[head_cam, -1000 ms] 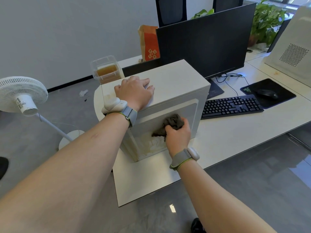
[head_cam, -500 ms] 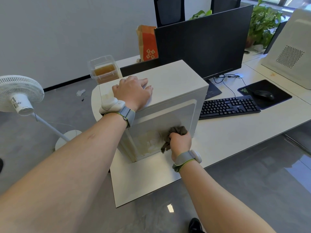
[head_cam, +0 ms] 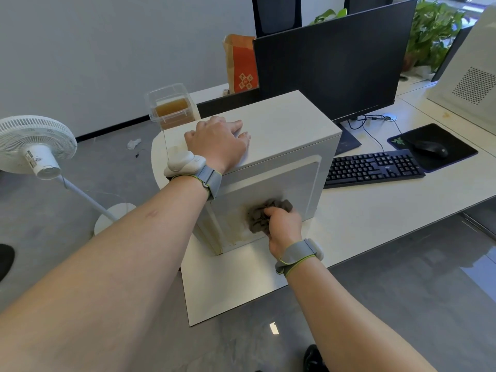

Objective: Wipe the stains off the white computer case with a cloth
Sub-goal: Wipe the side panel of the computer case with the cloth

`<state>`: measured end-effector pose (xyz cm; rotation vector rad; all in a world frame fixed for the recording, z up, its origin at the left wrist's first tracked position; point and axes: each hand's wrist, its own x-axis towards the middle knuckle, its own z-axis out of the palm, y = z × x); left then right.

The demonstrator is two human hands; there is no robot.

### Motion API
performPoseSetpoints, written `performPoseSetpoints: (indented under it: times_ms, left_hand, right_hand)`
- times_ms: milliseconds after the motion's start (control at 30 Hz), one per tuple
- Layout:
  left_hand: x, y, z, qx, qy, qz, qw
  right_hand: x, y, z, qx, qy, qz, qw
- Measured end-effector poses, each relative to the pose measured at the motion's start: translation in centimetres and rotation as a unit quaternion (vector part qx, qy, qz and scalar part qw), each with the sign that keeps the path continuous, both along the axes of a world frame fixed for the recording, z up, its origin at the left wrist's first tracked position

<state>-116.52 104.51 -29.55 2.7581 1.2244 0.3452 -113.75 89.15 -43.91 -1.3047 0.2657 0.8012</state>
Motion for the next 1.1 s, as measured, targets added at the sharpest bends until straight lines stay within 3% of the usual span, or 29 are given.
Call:
performPoseSetpoints:
  times_ms: [133,267,367,433,500,633,833,1000,1100]
  left_hand:
    - [0.1,0.2,-0.2,-0.007,0.004,0.002,1.000]
    - [0.1,0.4,-0.3,-0.003,0.006,0.003,1.000]
    - [0.1,0.2,-0.3,0.001,0.002,0.002,1.000]
    - [0.1,0.2,-0.3,0.001,0.003,0.002,1.000]
    - [0.0,0.1,-0.3,0.001,0.006,0.000,1.000]
    - [0.2,0.1,-0.1,0.002,0.005,-0.001,1.000]
    - [0.1,0.2,-0.3,0.004,0.006,-0.002,1.000]
    - [0.1,0.2,-0.2,-0.004,-0.002,0.004,1.000]
    - [0.1,0.0,-0.1,-0.003,-0.003,0.001,1.000]
  right_hand:
    - [-0.7,-0.1,0.3,0.009,-0.071,0.019,0.997]
    - [-0.5,0.1,0.8,-0.018,0.005,0.013,1.000]
    - [-0.6,1.0,1.8,0.044,-0.063,0.008,0.997]
    - [-0.7,0.8,1.8,0.036,-0.102,0.003,0.994]
    - [-0.4,0.1,0.7,-0.001,-0.064,-0.020,0.998]
    - [0.5,0.3,-1.1,-0.019,0.099,-0.005,0.995]
    - [0.7,-0.9,-0.7,0.043,0.009,0.005,0.999]
    - [1.1,-0.7,-3.5,-0.037,0.140,-0.020,0.989]
    - [1.5,0.7,-2.9,-0.033,0.158,0.001,0.987]
